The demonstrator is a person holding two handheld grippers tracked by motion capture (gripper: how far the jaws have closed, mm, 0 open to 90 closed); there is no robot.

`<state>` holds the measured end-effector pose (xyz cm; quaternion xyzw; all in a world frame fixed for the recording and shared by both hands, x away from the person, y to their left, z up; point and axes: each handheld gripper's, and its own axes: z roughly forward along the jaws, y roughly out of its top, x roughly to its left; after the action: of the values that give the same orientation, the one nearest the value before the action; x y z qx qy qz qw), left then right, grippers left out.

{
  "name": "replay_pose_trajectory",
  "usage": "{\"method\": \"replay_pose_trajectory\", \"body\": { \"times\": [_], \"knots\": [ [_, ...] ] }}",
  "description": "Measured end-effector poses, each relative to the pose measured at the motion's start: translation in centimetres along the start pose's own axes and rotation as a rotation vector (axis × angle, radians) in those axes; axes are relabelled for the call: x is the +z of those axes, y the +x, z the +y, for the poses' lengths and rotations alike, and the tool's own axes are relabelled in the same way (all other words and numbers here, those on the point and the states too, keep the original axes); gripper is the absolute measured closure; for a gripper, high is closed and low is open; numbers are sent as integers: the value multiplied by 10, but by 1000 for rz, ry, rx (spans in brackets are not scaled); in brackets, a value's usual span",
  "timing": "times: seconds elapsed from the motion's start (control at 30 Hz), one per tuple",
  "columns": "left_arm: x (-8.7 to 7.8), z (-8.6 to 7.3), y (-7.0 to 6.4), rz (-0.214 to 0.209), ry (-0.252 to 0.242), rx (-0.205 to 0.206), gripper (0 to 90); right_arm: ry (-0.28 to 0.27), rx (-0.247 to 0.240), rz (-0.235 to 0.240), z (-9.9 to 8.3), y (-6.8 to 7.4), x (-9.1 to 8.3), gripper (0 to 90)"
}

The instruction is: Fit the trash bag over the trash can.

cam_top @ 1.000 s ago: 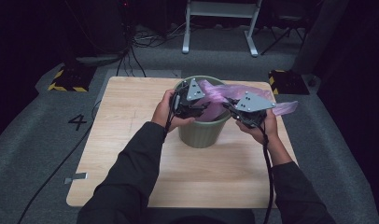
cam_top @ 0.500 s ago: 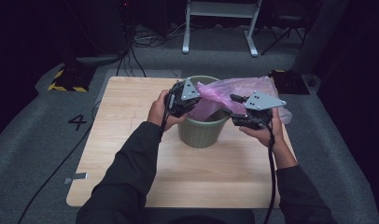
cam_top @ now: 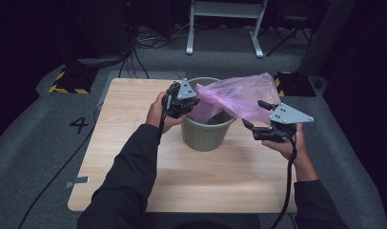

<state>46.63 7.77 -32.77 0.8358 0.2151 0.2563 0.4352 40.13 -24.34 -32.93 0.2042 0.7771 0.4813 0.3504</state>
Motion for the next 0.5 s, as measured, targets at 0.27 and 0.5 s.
{"method": "replay_pose_trajectory", "body": {
  "times": [0.27, 0.5],
  "knots": [
    [1, -6, 3, -17, -8, -17, 894, 22, -57, -67, -7, 0, -1, 262],
    [3, -8, 2, -39, -16, -22, 891, 76, -79, -138, -17, -4, 9, 692]
  ]
}}
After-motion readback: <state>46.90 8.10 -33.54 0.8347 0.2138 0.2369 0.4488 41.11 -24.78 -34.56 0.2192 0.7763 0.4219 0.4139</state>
